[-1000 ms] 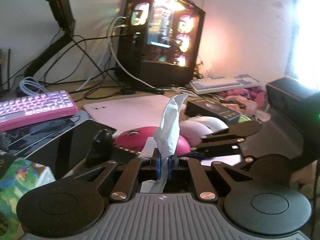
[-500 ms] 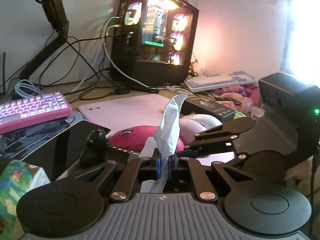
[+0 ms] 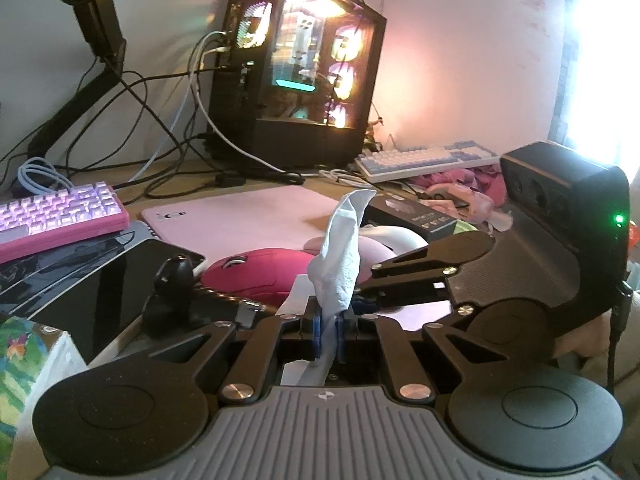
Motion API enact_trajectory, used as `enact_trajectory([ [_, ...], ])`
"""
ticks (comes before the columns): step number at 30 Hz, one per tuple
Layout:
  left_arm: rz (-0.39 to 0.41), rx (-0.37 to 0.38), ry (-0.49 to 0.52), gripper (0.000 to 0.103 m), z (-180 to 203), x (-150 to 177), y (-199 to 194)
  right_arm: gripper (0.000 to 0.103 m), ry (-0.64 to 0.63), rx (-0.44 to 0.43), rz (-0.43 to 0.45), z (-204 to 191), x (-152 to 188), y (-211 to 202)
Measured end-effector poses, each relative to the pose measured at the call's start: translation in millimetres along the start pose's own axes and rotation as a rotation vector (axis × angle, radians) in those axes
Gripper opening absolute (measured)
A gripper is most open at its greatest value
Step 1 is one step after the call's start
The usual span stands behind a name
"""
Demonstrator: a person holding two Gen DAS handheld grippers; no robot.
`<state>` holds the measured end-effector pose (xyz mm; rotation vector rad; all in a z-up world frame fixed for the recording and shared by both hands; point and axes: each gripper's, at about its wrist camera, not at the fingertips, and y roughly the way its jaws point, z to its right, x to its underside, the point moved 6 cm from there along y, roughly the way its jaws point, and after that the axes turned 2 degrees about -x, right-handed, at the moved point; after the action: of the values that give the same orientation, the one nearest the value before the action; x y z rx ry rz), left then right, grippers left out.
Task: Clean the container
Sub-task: 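Wipe the tissue back and forth along the device with the left gripper, then keep rubbing the tissue over the black device with the left gripper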
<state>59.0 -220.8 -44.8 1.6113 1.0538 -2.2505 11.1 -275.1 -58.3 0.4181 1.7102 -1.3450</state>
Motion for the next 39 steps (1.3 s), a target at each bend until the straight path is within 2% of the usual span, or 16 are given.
enact_trajectory([
  [9,0.013,-0.105,-0.037,0.011,-17,-4,-2,0.039,-0.002,0.002,0.0,3,0,0],
  [14,0.014,-0.118,-0.035,0.011,-17,-4,-3,0.039,-0.002,0.002,0.0,3,0,0],
  [31,-0.007,0.049,0.008,0.011,5,1,-1,0.039,-0.003,0.002,0.0,4,0,0],
  [39,-0.006,0.043,-0.009,0.011,1,2,0,0.039,-0.003,0.003,0.0,3,0,0],
])
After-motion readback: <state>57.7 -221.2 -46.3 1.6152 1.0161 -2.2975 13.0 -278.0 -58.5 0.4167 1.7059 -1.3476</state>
